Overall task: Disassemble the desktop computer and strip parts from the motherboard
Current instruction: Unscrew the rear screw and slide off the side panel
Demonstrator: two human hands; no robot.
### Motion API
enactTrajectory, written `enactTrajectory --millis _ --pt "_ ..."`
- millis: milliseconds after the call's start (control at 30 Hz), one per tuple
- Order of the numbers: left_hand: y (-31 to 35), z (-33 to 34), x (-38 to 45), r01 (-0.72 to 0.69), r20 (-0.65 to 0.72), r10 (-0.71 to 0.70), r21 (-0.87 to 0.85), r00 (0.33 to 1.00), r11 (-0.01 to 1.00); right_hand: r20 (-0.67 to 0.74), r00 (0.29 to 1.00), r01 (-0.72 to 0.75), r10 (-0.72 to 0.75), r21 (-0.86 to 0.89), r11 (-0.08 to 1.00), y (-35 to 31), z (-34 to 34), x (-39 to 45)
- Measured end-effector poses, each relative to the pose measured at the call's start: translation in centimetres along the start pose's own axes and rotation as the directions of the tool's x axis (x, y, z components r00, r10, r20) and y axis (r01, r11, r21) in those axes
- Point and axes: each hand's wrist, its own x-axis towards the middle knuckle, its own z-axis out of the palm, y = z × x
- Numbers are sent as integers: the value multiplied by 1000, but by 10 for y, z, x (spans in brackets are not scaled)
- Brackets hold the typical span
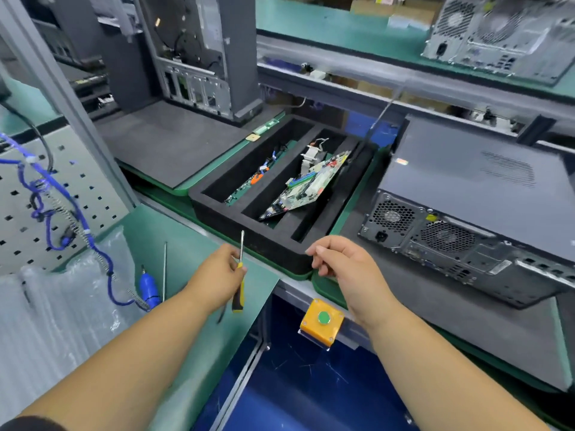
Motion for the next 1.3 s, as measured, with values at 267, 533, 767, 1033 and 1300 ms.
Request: enactTrajectory --millis 267,533,767,1033,1300 --pt "149 34 -25 -281 148 334 -295 931 913 -176 983 -41 43 18 999 -9 -82 -23" --pt "273 104 -52 -267 285 453 -508 845 819 -236 968 -83 82 5 997 -10 -181 -56" --pt "332 164 -74 -262 314 478 -537 820 802 -238 967 -79 91 60 995 0 -238 -84" --pt "365 201 -74 -408 393 596 -465 700 786 -410 908 -80 85 29 996 13 -270 -98" --pt "379 213 -43 -813 404 797 -186 449 552 -650 745 -49 151 172 984 25 -279 -102"
